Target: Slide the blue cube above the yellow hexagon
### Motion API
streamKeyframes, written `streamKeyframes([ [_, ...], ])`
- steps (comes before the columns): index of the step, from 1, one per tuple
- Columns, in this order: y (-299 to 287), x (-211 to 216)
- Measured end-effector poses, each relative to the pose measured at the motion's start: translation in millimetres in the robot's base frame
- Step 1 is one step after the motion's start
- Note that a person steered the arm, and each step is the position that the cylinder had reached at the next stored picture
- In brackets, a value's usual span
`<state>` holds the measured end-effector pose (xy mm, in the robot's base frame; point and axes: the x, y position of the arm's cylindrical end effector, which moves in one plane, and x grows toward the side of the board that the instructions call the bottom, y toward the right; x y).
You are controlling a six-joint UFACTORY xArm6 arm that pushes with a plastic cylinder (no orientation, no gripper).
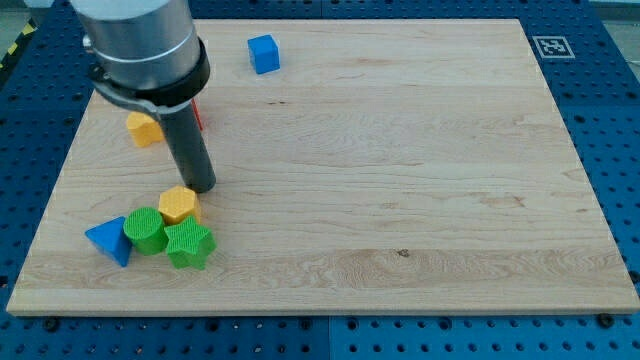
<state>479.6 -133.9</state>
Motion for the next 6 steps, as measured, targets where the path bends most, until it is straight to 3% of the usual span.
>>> streamKeyframes([
  [1, 46.9, -34.5],
  [3, 68.9, -198.5],
  [4, 112.8, -231.2],
  [5, 176.7, -230.6],
  [6, 183.3, -274.6],
])
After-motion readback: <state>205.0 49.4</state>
